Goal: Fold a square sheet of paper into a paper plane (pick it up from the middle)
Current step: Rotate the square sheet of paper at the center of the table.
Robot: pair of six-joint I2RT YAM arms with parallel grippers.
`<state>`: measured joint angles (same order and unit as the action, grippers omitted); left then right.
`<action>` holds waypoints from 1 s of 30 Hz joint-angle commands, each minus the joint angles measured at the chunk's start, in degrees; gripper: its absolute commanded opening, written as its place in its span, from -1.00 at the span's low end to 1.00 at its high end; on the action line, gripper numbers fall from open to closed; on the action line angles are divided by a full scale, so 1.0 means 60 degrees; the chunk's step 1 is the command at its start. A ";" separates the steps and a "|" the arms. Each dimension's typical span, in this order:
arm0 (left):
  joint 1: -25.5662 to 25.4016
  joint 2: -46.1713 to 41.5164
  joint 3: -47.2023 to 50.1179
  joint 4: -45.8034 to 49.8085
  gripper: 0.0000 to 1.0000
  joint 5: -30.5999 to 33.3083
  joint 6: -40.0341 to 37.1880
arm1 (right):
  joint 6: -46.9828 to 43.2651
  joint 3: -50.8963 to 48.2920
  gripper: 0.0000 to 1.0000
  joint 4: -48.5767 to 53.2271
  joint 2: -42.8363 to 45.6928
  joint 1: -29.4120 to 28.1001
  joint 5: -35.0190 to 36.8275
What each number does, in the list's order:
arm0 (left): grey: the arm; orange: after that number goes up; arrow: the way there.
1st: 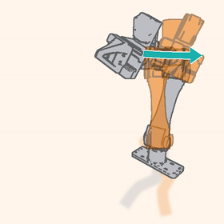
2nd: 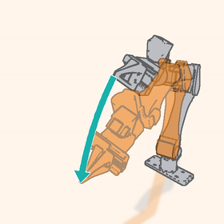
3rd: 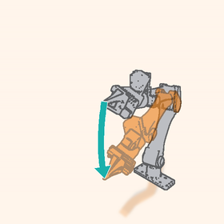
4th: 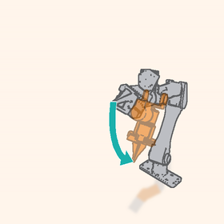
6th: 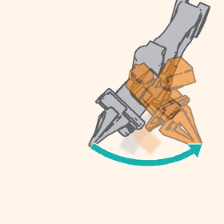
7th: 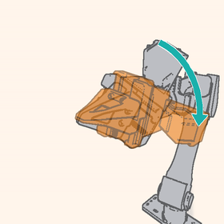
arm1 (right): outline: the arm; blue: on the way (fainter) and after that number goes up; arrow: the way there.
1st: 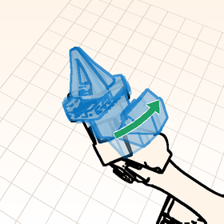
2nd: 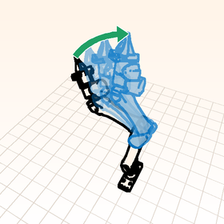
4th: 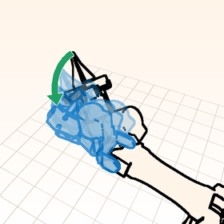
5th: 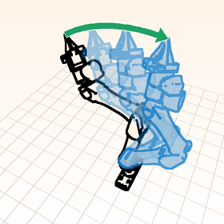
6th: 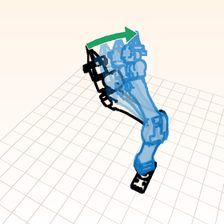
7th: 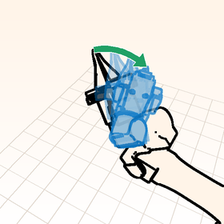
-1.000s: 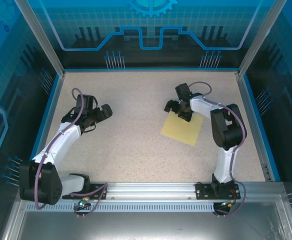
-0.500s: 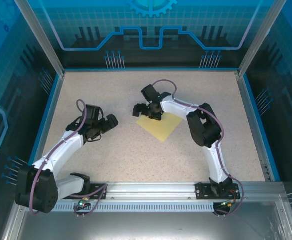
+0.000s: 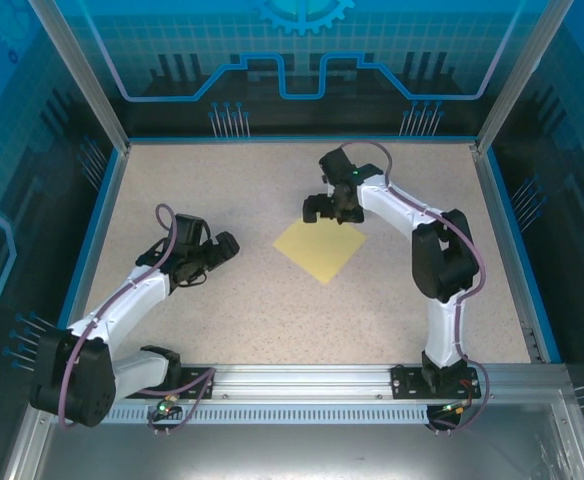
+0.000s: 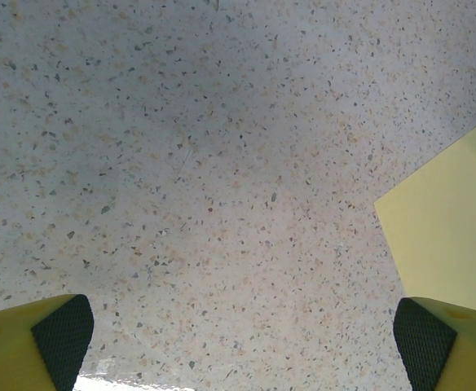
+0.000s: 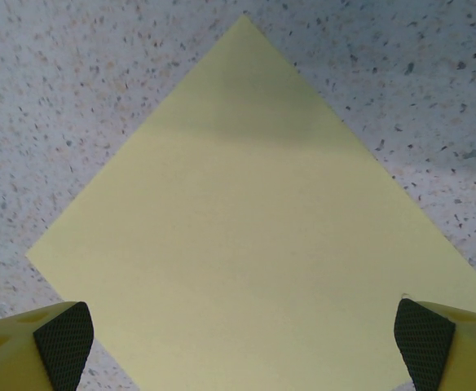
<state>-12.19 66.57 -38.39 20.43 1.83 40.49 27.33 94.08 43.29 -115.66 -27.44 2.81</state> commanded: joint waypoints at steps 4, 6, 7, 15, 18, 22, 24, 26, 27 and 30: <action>-0.0154 -0.0046 0.0071 -0.0115 0.97 -0.0028 0.0123 | -0.1264 0.0963 0.98 0.0850 -0.1384 0.0101 -0.0160; -0.0203 -0.0020 0.0045 -0.0101 0.97 0.0008 0.0126 | -0.1228 0.1033 0.98 0.0954 -0.1609 0.0134 -0.0242; -0.0221 0.0006 0.0054 -0.0101 0.97 0.0019 0.0136 | -0.1124 0.1013 0.98 0.0974 -0.1675 0.0135 -0.0264; -0.0355 0.0421 -0.0224 -0.0109 0.97 -0.0427 0.0048 | 0.0605 0.0014 0.98 0.1134 -0.1545 0.0302 -0.0138; -0.0401 0.0713 -0.0316 -0.0191 0.97 -0.0493 0.0047 | 0.1436 -0.1216 0.98 0.0940 -0.0958 0.0315 -0.0226; -0.0459 0.1173 -0.0411 -0.0522 0.97 -0.0738 0.0049 | 0.2360 -0.3159 0.98 0.0384 0.0274 0.0021 -0.0626; -0.0517 0.1406 -0.0482 -0.0633 0.97 -0.0786 0.0049 | 0.2528 -0.3631 0.98 0.0317 0.0830 -0.0181 -0.0612; -0.0573 0.1613 -0.0608 -0.0694 0.97 -0.0815 0.0038 | 0.2380 -0.3629 0.98 0.0516 0.1141 -0.0285 -0.0502; -0.0604 0.1705 -0.0651 -0.0721 0.97 -0.0824 0.0048 | 0.2165 -0.3484 0.98 0.0675 0.1283 -0.0315 -0.0328; -0.0704 0.1879 -0.0751 -0.0829 0.97 -0.0872 0.0098 | 0.1116 -0.2807 0.98 0.0989 0.1363 -0.0427 0.0239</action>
<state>-15.66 76.93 -40.91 16.93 -1.65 40.60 37.50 73.91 46.35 -109.43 -29.32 2.04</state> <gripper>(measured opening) 0.987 0.992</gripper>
